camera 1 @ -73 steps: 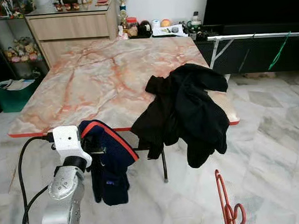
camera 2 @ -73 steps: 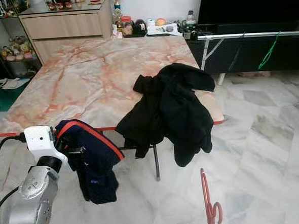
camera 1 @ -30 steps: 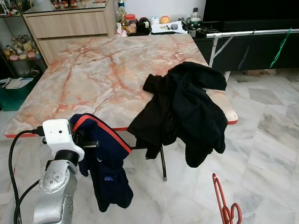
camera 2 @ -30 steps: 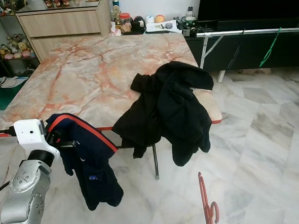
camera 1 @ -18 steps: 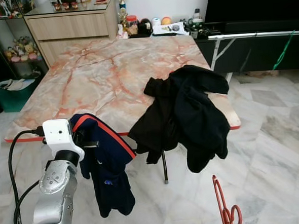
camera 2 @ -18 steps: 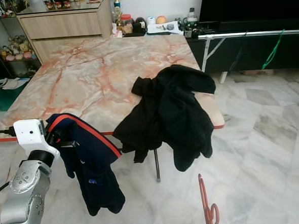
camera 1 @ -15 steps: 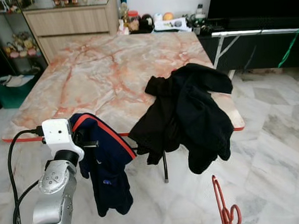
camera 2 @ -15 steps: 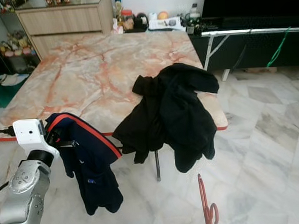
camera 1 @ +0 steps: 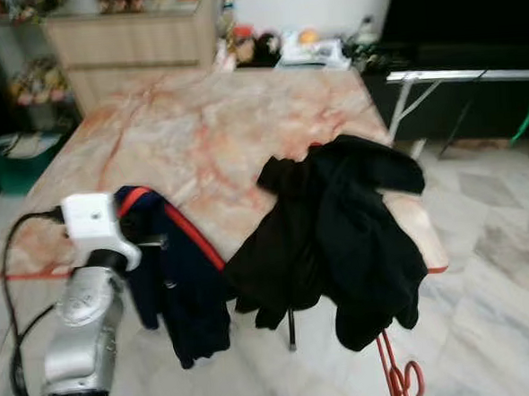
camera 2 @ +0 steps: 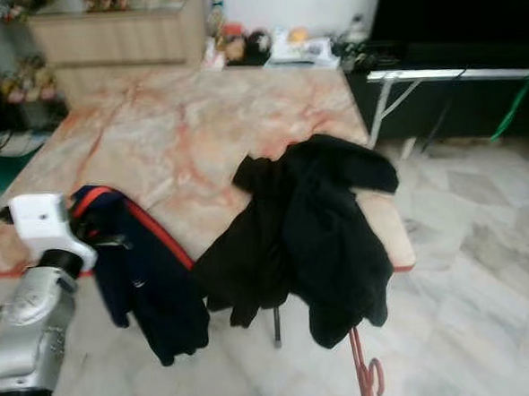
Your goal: Hang hanger
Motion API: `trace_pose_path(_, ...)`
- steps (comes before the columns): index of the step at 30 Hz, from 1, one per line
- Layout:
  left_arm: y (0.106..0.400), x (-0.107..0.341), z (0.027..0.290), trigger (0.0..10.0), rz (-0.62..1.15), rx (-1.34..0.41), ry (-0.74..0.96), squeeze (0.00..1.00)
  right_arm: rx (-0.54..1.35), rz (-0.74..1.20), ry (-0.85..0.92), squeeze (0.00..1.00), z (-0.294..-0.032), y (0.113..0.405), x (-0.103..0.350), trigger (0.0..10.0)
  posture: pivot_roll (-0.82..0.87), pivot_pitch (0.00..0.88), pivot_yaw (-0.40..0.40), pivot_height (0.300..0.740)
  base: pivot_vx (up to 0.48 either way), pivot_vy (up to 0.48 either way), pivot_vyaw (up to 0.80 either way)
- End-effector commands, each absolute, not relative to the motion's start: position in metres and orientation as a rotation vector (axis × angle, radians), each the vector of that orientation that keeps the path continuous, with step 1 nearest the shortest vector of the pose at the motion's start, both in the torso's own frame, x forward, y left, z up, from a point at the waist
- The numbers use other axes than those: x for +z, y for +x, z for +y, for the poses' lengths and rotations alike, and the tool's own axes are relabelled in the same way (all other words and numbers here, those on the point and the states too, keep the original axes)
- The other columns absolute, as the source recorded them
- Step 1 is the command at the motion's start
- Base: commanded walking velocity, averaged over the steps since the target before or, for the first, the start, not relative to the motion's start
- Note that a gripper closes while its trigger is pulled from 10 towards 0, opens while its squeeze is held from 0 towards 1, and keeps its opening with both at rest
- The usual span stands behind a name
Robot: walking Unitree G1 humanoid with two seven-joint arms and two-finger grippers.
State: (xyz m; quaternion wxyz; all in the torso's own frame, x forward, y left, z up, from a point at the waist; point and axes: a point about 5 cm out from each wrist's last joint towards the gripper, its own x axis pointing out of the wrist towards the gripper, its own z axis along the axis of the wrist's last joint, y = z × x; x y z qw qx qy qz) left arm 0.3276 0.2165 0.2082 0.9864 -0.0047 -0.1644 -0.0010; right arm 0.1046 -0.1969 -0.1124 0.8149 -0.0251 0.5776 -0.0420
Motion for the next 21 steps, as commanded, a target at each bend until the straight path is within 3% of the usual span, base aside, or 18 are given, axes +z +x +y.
trace_pose_path(1, 0.335, 0.228, 0.208, 10.0, -0.409, -0.047, -0.013, 0.00, -0.054, 1.294, -0.013, 0.00, -0.181, 0.088, -0.118, 10.0, 0.12, 0.058, 0.048, 0.740, 0.270, 0.000, 0.00)
trace_pose_path(11, 0.370, 0.277, 0.182, 10.0, -0.517, -0.142, -0.016, 0.00, -0.057, 1.289, -0.007, 0.00, -0.180, 0.089, -0.118, 10.0, 0.12, 0.044, 0.055, 0.740, 0.274, 0.000, 0.00)
trace_pose_path(21, 0.387, 0.304, 0.169, 10.0, -0.582, -0.167, -0.034, 0.00, -0.063, 1.287, -0.001, 0.00, -0.179, 0.089, -0.118, 10.0, 0.11, 0.033, 0.066, 0.740, 0.284, 0.000, 0.00)
